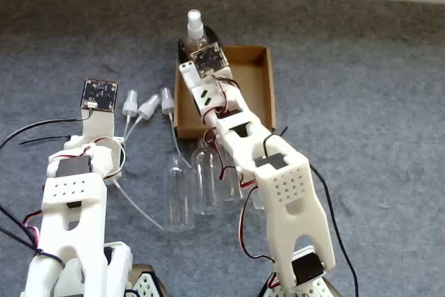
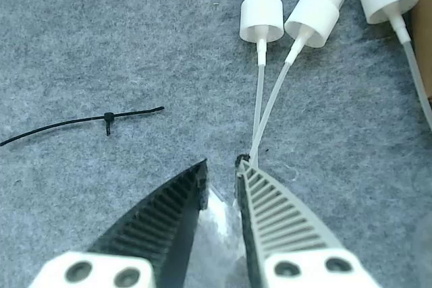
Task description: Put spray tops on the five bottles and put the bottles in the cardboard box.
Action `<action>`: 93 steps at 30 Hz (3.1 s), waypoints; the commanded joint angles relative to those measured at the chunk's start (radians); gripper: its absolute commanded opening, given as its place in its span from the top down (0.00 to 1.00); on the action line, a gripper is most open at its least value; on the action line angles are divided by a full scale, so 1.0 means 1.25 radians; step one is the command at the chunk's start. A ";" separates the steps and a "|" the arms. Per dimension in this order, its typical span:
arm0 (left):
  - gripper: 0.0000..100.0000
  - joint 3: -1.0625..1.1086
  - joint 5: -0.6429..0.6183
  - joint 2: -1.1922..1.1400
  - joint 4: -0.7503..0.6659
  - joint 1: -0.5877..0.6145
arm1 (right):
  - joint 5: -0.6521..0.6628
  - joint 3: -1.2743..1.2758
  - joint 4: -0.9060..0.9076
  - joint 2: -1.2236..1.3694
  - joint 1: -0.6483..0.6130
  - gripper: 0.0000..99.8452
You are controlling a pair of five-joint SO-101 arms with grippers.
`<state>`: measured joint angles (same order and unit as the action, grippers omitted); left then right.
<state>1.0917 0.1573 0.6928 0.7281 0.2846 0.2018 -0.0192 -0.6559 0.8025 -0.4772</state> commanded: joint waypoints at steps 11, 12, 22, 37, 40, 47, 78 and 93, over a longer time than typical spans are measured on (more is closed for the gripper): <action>0.92 -0.002 -0.006 0.017 -0.017 0.007 | -0.060 -0.042 0.112 -0.075 -0.013 0.70; 0.92 -0.002 -0.006 0.017 -0.017 0.007 | -0.060 -0.042 0.112 -0.077 -0.013 0.70; 0.92 -0.002 -0.005 0.017 -0.017 0.006 | -0.060 -0.094 0.223 -0.132 -0.019 0.70; 0.92 -0.001 -0.005 0.017 -0.017 0.006 | -0.060 -0.385 0.860 -0.347 -0.048 0.70; 0.92 -0.001 -0.005 0.017 -0.017 0.006 | -0.060 -0.397 1.087 -0.431 -0.074 0.70; 0.92 0.007 -0.005 0.017 -0.017 -0.002 | -0.060 -0.392 1.438 -0.600 -0.080 0.70; 0.92 0.015 -0.005 0.017 -0.017 -0.023 | -0.020 0.348 1.490 -0.676 0.133 0.70; 0.92 0.017 -0.005 0.017 -0.016 -0.028 | -0.055 0.461 1.447 -0.676 0.099 0.70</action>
<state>1.1178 0.1573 0.6928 0.7281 0.2693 0.1634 0.5393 1.1822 -0.0261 -0.3406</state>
